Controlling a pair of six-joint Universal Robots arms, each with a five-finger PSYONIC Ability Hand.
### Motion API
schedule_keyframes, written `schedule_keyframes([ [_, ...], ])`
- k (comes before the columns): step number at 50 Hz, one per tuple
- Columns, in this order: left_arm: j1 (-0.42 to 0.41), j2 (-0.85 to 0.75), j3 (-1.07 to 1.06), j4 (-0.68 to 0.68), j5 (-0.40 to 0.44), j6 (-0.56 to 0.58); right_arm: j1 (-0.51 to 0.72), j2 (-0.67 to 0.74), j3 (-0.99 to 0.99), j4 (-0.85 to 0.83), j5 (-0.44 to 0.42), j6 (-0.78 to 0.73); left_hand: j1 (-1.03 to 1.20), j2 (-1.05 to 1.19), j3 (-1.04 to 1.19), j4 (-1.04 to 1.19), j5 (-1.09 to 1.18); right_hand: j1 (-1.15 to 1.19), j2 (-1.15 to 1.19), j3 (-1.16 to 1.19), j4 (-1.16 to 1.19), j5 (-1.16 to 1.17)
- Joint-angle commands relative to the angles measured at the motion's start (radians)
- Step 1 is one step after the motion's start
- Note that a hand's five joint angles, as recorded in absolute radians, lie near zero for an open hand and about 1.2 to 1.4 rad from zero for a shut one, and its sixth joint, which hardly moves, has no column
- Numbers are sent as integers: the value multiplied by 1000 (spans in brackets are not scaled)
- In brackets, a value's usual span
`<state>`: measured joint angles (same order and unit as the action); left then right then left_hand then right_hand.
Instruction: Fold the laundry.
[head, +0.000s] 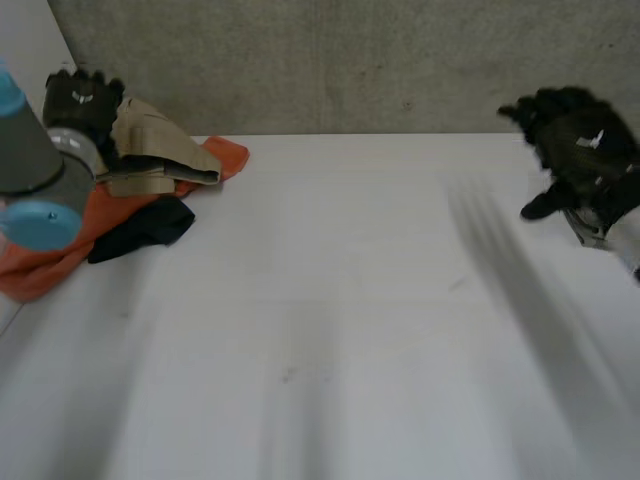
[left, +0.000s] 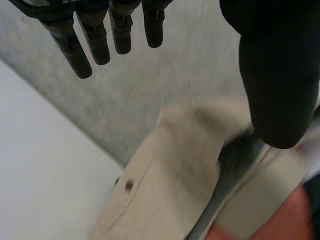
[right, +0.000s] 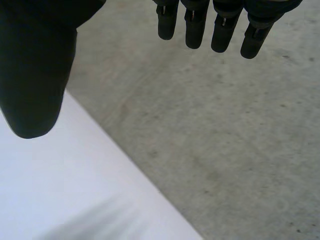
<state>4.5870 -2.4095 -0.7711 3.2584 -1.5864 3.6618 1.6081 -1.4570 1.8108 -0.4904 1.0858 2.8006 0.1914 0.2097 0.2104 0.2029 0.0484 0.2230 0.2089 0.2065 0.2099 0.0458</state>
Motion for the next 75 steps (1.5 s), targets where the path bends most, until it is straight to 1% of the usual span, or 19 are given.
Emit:
schedule_keyframes([
  [1, 70, -227, 119, 211, 135, 27, 42, -71, 139, 39, 32, -84, 101, 83, 82, 90, 69, -48, -34, -32, -35, -46],
  [3, 73, -256, 142, 228, 175, 24, 42, -78, 157, 52, 32, -110, 276, 258, 257, 265, 245, -48, -34, -32, -35, -46],
  [6, 66, -284, 168, 234, 203, 14, 42, -83, 174, 61, 34, -142, 1126, 1108, 1107, 1114, 1094, -48, -34, -32, -35, -46],
  [7, 61, -284, 165, 238, 195, 6, 41, -85, 185, 64, 35, -163, 1204, 1186, 1185, 1193, 1173, -48, -34, -32, -35, -46],
  [11, 21, -184, 113, 241, 64, -110, 29, -86, 203, 67, 39, -203, 1205, 1187, 1186, 1193, 1173, -48, -34, -32, -35, -46],
  [15, -19, 2, -21, 244, 6, -238, 27, -88, 205, 67, 65, -213, 1205, 1187, 1186, 1193, 1173, -48, -34, -32, -35, -46],
  [23, -186, 359, -304, 230, 72, -414, 27, -98, 183, 67, 130, -210, 1205, 1187, 1186, 1193, 1173, -48, -34, -32, -35, -46],
  [32, -471, 469, -447, 190, 123, -488, 26, -120, 177, 70, 155, -204, 1205, 1187, 1186, 1193, 1173, -48, -34, -32, -35, -46],
  [33, -462, 458, -435, 192, 117, -483, 26, -120, 177, 70, 155, -202, 1205, 1187, 1186, 1193, 1173, -48, -34, -32, -35, -46],
  [34, -452, 442, -418, 190, 106, -476, 24, -118, 183, 70, 155, -202, 970, 951, 951, 958, 938, -48, -34, -32, -35, -46],
  [35, -423, 387, -374, 173, 74, -445, 22, -118, 185, 72, 154, -201, 174, 156, 155, 163, 142, -48, -34, -32, -35, -46],
  [39, -338, 252, -243, 126, -6, -273, 4, -118, 199, 72, 151, -199, -17, -35, -36, -28, -48, -48, -34, -32, -35, -46],
  [46, -157, 67, -148, 115, -4, 31, 1, -109, 193, 70, 144, -199, -16, -34, -35, -28, -48, -48, -34, -32, -35, -46],
  [49, -106, -11, -110, 173, 25, 89, 3, -105, 189, 70, 144, -199, -13, -31, -32, -25, -45, -48, -34, -32, -35, -46],
  [58, -11, -217, 6, 380, 134, 95, 12, -52, 186, 69, 152, -201, 40, 21, 21, 28, 8, -48, -34, -32, -35, -46],
  [64, 4, -341, 139, 434, 146, 95, 12, -29, 188, 69, 155, -204, 157, 139, 138, 145, 125, -48, -34, -32, -35, -46],
  [68, 13, -413, 239, 437, 137, 93, 13, -26, 193, 69, 157, -207, 558, 540, 539, 547, 527, -48, -34, -32, -35, -46],
  [70, 10, -430, 273, 437, 125, 92, 13, -26, 194, 69, 157, -207, 1171, 1152, 1152, 1159, 1139, -48, -34, -32, -35, -46],
  [75, -20, -393, 233, 439, 27, 90, 13, -28, 194, 69, 157, -207, 1205, 1187, 1186, 1193, 1173, -48, -34, -32, -35, -46],
])
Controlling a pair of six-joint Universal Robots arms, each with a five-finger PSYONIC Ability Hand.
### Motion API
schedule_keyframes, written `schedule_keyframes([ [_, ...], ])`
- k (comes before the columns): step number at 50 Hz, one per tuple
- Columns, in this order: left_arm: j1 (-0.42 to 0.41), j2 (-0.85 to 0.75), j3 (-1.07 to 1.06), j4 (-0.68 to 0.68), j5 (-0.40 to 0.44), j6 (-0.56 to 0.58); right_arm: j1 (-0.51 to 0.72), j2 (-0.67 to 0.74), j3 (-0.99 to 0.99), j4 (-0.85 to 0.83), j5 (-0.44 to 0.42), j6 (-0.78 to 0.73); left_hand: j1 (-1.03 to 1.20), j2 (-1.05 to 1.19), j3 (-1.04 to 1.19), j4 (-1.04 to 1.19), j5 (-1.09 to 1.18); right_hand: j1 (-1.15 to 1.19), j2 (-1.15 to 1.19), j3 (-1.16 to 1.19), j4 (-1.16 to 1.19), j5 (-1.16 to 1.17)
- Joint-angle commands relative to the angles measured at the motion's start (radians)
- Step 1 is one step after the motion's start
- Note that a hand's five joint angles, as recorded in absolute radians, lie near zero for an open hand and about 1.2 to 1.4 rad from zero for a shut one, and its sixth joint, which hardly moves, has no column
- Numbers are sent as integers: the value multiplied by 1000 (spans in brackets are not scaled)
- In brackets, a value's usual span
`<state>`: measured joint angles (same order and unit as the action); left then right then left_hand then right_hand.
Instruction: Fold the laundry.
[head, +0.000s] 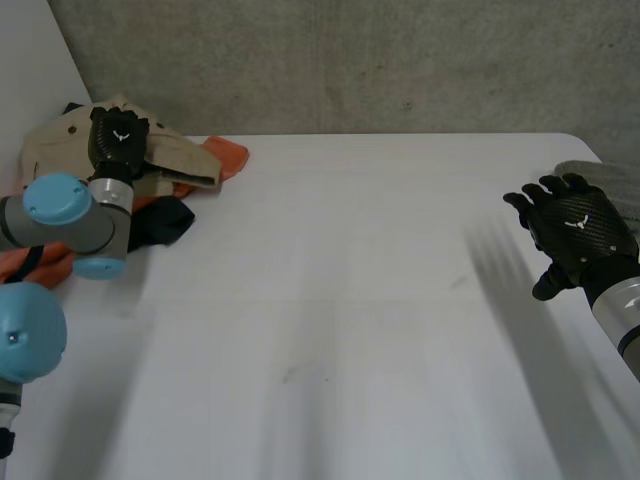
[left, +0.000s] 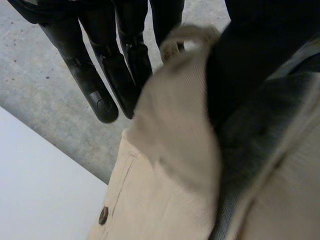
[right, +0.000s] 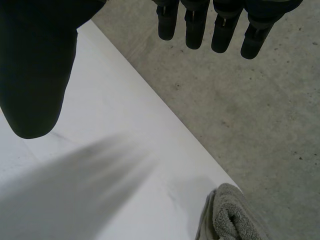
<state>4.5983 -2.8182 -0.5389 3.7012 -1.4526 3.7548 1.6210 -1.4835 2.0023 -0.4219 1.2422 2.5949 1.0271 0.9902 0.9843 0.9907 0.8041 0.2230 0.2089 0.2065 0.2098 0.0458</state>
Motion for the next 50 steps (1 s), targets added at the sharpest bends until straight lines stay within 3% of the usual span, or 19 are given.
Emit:
schedule_keyframes([
  [1, -61, 87, -37, -4, -141, -7, 0, -1, 3, 0, 0, -1, 369, 406, 412, 406, 418, -48, -34, -32, -35, -46],
  [6, -156, 353, -258, -3, -170, -36, 0, -3, 1, 2, 0, -1, 369, 406, 412, 406, 418, -48, -34, -32, -35, -46],
  [10, -272, 564, -410, -21, -180, -128, 0, -4, 3, 3, -1, -1, 369, 406, 412, 406, 418, -48, -34, -32, -35, -46],
  [15, -517, 753, -596, -151, -177, -285, -6, -15, 7, 3, -3, 4, 369, 406, 412, 406, 418, -48, -34, -32, -35, -46],
  [18, -616, 773, -615, -233, -180, -334, -12, -17, 6, 3, -3, 4, 369, 406, 412, 406, 418, -48, -34, -32, -35, -46],
  [23, -800, 636, -560, -395, -230, -435, -29, -15, 3, 3, -1, 5, 369, 406, 412, 406, 418, -48, -34, -32, -35, -46],
  [28, -892, 482, -455, -565, -307, -532, -50, -15, 3, 9, -1, 8, 358, 395, 401, 394, 406, -48, -34, -32, -35, -46],
  [29, -898, 467, -440, -595, -308, -547, -52, -15, 3, 14, -1, 8, 160, 197, 203, 197, 209, -48, -34, -32, -35, -46],
  [30, -901, 451, -414, -653, -305, -567, -52, -15, 1, 24, -1, 10, -342, -305, -299, -305, -293, -48, -34, -32, -35, -46],
  [32, -901, 454, -398, -699, -311, -575, -52, -14, -2, 40, -1, 10, -660, -623, -617, -624, -611, -48, -34, -32, -35, -46],
  [37, -856, 561, -391, -719, -308, -572, -44, -14, -14, 107, -1, 36, -781, -744, -738, -745, -733, -48, -34, -32, -35, -46],
  [41, -676, 690, -429, -640, -278, -529, -24, -17, -34, 240, -3, 102, -781, -744, -738, -745, -733, -48, -34, -32, -35, -46],
  [42, -609, 715, -444, -611, -241, -491, -15, -18, -37, 268, -3, 122, -781, -744, -738, -745, -733, -48, -34, -32, -35, -46],
  [45, -526, 724, -455, -570, -149, -409, 46, -17, -68, 375, -4, 226, -784, -747, -741, -748, -736, -48, -34, -32, -35, -46],
  [46, -483, 708, -457, -554, -81, -350, 59, -17, -74, 397, -4, 250, -778, -742, -736, -742, -730, -48, -34, -32, -35, -46],
  [50, -402, 614, -438, -543, 75, -201, 108, -18, -83, 494, -3, 361, -781, -744, -738, -745, -733, -48, -34, -32, -35, -46],
])
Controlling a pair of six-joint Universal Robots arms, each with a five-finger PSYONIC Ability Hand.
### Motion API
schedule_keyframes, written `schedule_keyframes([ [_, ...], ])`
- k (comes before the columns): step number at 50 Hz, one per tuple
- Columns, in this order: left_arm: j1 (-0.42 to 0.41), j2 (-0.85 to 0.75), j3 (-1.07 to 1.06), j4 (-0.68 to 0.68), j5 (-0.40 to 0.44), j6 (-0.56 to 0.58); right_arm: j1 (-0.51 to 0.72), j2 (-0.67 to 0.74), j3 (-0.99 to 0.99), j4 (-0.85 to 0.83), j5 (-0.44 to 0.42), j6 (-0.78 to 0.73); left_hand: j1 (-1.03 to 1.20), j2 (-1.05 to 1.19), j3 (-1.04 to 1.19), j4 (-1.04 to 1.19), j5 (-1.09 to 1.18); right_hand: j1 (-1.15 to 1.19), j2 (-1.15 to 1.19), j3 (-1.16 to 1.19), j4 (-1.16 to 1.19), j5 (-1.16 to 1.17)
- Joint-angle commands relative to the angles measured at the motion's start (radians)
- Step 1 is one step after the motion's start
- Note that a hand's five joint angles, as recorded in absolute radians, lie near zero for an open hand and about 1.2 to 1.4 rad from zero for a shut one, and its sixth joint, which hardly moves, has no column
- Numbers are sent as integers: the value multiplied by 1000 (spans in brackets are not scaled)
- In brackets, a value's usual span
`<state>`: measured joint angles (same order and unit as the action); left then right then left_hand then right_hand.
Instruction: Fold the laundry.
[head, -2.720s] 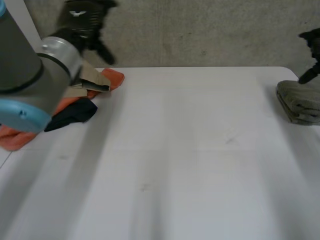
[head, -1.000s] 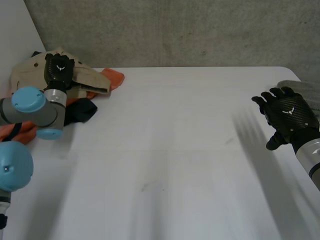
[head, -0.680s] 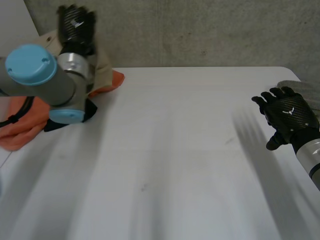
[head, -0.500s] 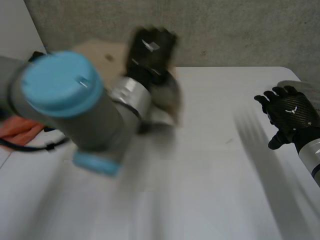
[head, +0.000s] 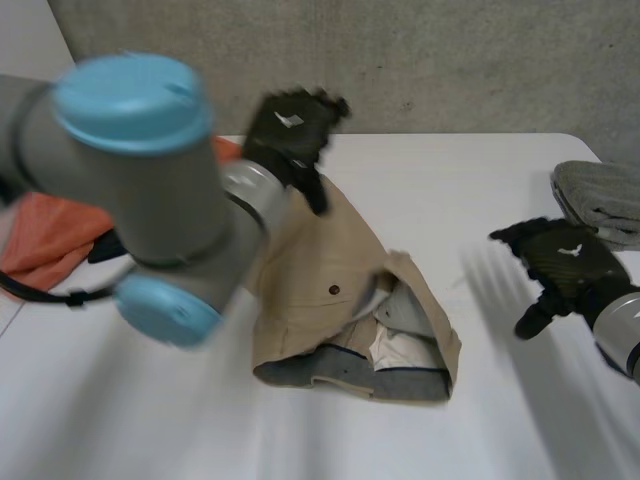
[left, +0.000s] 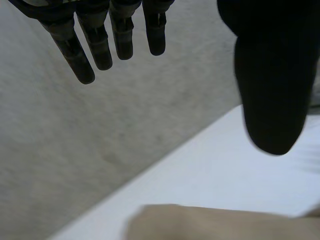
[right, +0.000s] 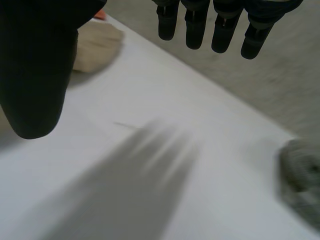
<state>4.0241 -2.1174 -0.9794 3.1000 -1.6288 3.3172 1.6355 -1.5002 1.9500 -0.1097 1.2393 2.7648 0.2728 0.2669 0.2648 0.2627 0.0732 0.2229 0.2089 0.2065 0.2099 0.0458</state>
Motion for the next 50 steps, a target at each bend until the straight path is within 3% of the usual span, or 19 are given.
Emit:
schedule_keyframes([
  [1, 188, -111, 7, 58, 276, 261, 102, 0, -29, 192, -3, 212, -27, -21, -19, -17, -2, -48, -34, -32, -35, -46],
  [4, 233, -214, 37, 57, 363, 332, 156, 14, -23, 199, -6, 295, -27, -21, -19, -17, -2, -48, -34, -32, -35, -46],
  [9, 239, -360, 103, 66, 431, 363, 283, 72, -28, 98, 26, 358, -30, -24, -22, -20, -5, -48, -34, -32, -35, -46],
  [14, 213, -487, 180, 100, 454, 371, 351, 161, -43, -14, 179, 352, -1, 5, 7, 9, 24, -27, -13, -11, -14, -25],
  [15, 199, -519, 203, 112, 452, 372, 356, 176, -51, -39, 230, 345, 113, 119, 121, 123, 138, 238, 252, 255, 251, 241],
  [17, 190, -542, 225, 117, 445, 378, 357, 189, -59, -59, 273, 329, 420, 426, 428, 431, 445, 542, 556, 558, 555, 544],
  [18, 184, -553, 243, 117, 434, 387, 357, 193, -66, -77, 307, 300, 919, 925, 927, 929, 944, 956, 970, 972, 969, 958],
  [19, 182, -555, 246, 118, 428, 390, 357, 193, -72, -87, 322, 282, 1121, 1127, 1129, 1132, 1147, 1155, 1169, 1171, 1168, 1157],
  [20, 181, -552, 246, 118, 420, 394, 357, 193, -78, -93, 333, 262, 1123, 1129, 1131, 1134, 1149, 1173, 1187, 1190, 1186, 1176],
  [25, 158, -481, 231, 109, 304, 403, 337, 198, -172, -133, 351, 64, 1123, 1129, 1131, 1134, 1149, 1173, 1187, 1190, 1186, 1176],
  [29, 119, -294, 105, 89, 221, 374, 333, 209, -290, -163, 348, -60, 1123, 1129, 1131, 1134, 1149, 1173, 1187, 1190, 1186, 1176],
  [34, 33, -31, -134, 94, 150, 256, 316, 297, -457, -249, 332, -139, 1123, 1129, 1131, 1134, 1149, 1173, 1187, 1190, 1186, 1176],
  [37, -38, 86, -243, 94, 49, 149, 308, 392, -580, -297, 296, -149, 1123, 1129, 1131, 1134, 1149, 1173, 1187, 1190, 1186, 1176],
  [42, -135, 122, -341, 95, -77, 42, 297, 544, -720, -328, 236, -149, 1123, 1129, 1131, 1134, 1149, 1173, 1187, 1190, 1186, 1176],
  [46, -207, 25, -341, 94, -120, 21, 285, 644, -790, -341, 192, -156, 1123, 1129, 1131, 1134, 1149, 1173, 1187, 1190, 1186, 1176],
  [47, -223, -1, -332, 94, -125, 21, 285, 661, -796, -343, 181, -156, 976, 982, 984, 986, 1001, 1081, 1095, 1098, 1094, 1084],
  [48, -256, -47, -305, 92, -132, 25, 284, 684, -801, -346, 166, -157, 614, 620, 622, 624, 639, 720, 734, 737, 733, 723],
  [50, -275, -79, -271, 85, -135, 25, 285, 695, -801, -346, 170, -159, 318, 324, 326, 328, 343, 159, 173, 175, 172, 161],
])
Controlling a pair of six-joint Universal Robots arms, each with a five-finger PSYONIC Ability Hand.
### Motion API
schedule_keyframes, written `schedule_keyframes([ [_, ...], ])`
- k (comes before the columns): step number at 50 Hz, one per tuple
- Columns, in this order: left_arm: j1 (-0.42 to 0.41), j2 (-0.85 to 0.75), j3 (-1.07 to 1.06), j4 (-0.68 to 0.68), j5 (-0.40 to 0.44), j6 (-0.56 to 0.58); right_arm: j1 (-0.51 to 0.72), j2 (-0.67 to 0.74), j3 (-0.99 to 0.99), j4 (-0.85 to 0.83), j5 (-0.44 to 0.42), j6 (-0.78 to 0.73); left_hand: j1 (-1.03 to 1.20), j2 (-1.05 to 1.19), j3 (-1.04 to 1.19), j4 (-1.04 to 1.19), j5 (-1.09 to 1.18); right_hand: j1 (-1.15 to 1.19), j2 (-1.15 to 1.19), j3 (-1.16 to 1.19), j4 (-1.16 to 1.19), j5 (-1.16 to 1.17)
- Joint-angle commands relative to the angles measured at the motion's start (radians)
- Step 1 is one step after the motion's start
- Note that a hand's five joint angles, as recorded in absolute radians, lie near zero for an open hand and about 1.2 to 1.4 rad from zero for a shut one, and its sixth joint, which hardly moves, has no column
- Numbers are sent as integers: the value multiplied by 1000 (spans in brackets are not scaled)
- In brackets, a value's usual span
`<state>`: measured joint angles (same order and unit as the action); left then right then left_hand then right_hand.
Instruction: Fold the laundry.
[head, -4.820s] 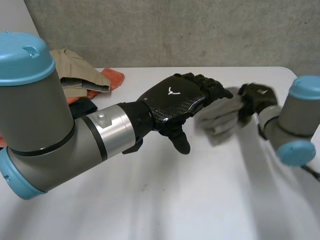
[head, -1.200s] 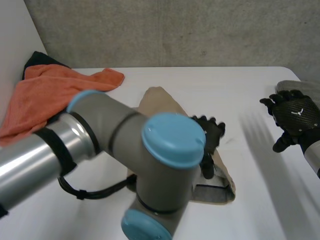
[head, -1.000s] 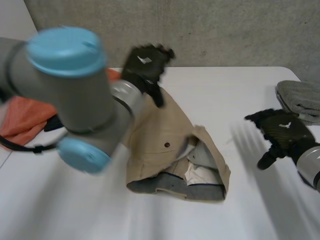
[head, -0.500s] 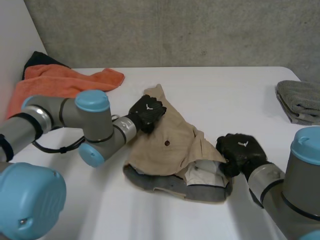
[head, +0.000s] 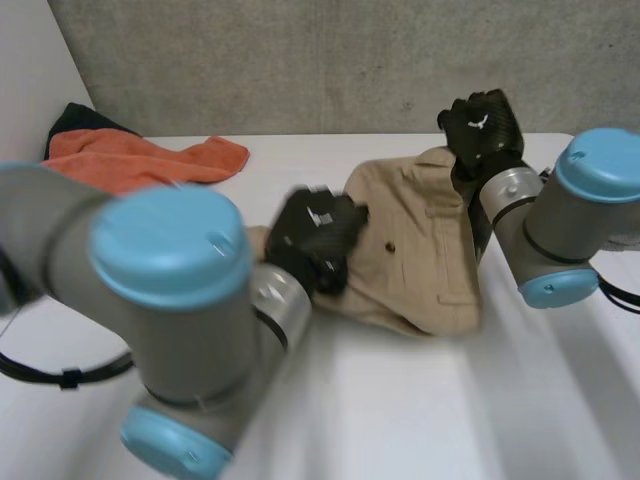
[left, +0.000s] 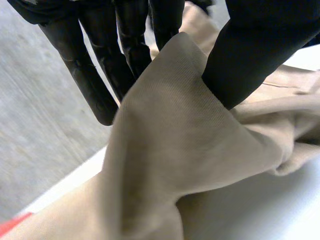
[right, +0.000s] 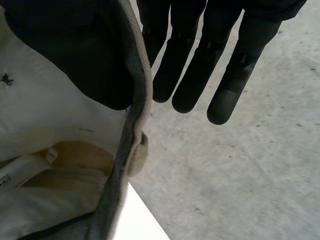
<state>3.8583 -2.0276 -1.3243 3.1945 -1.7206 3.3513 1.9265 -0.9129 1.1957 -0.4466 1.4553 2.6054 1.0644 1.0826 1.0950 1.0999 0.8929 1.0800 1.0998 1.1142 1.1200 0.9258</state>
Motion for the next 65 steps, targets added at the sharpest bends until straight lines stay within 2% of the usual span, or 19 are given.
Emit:
schedule_keyframes([
  [1, -111, -183, 91, -11, -50, -9, -8, 106, -47, -6, -40, 2, -551, -569, -581, -586, -554, -905, -925, -940, -945, -926],
  [5, -73, -169, 112, -8, -126, -9, -35, 71, -19, 17, 11, 25, -759, -778, -790, -795, -762, -905, -925, -940, -945, -926],
  [9, 19, -40, 74, -11, -209, -7, -79, -181, 77, 118, 77, 51, -824, -843, -855, -860, -828, -905, -925, -940, -945, -926],
  [10, 65, 25, 38, -13, -203, -10, -89, -228, 91, 143, 80, 59, -822, -840, -852, -857, -825, -905, -925, -940, -945, -926],
  [13, 112, 110, -25, -13, -173, -12, -109, -334, 129, 263, 79, 87, -822, -840, -852, -857, -825, -905, -925, -940, -945, -926],
  [20, 204, 311, -283, -2, -11, -15, -115, -478, 192, 630, 77, 102, -766, -784, -797, -801, -769, -905, -925, -940, -945, -926],
  [22, 263, 334, -381, 2, 25, -10, -115, -517, 252, 753, 59, 101, -616, -635, -647, -652, -620, -905, -925, -940, -945, -926],
  [26, 331, 330, -506, 2, 93, -13, -109, -535, 393, 844, -7, 91, -376, -394, -407, -411, -379, -905, -925, -940, -945, -926],
  [31, 340, 232, -544, 5, 206, -23, -107, -534, 573, 761, -113, 84, -255, -273, -286, -290, -258, -731, -751, -765, -771, -751],
  [34, 339, 159, -532, 10, 257, -26, -100, -520, 675, 605, -142, 88, -264, -282, -294, -299, -267, -675, -695, -709, -715, -696],
  [40, 333, 99, -500, 90, 260, -26, -93, -401, 762, 314, -106, 84, -319, -338, -350, -355, -322, -640, -660, -674, -680, -660],
  [47, 311, 44, -466, 156, 256, -18, -84, -316, 757, 223, -44, 61, -413, -432, -444, -449, -416, -499, -519, -533, -539, -520],
  [51, 297, 1, -437, 156, 253, -10, -77, -297, 748, 186, -35, 24, -419, -438, -450, -455, -422, -323, -343, -357, -363, -343],
  [55, 276, -31, -412, 153, 249, -7, -77, -293, 748, 141, -35, 16, -408, -426, -438, -443, -411, 315, 295, 280, 274, 294],
  [56, 270, -36, -409, 154, 249, -7, -75, -293, 751, 125, -35, 18, -402, -420, -432, -437, -405, 316, 296, 282, 276, 296],
  [60, 238, -63, -386, 159, 220, -7, -73, -308, 756, 106, -33, 25, -267, -286, -298, -303, -270, 316, 296, 282, 276, 296],
  [61, 231, -71, -378, 163, 207, -6, -72, -317, 754, 106, -32, 27, -177, -195, -207, -212, -180, 316, 296, 282, 276, 296],
  [62, 224, -83, -363, 173, 172, -7, -72, -326, 752, 106, -32, 28, 37, 18, 6, 1, 33, 316, 296, 282, 276, 296],
  [65, 219, -92, -346, 179, 119, -6, -70, -363, 748, 108, -30, 38, 223, 205, 192, 188, 220, 316, 296, 282, 276, 296],
])
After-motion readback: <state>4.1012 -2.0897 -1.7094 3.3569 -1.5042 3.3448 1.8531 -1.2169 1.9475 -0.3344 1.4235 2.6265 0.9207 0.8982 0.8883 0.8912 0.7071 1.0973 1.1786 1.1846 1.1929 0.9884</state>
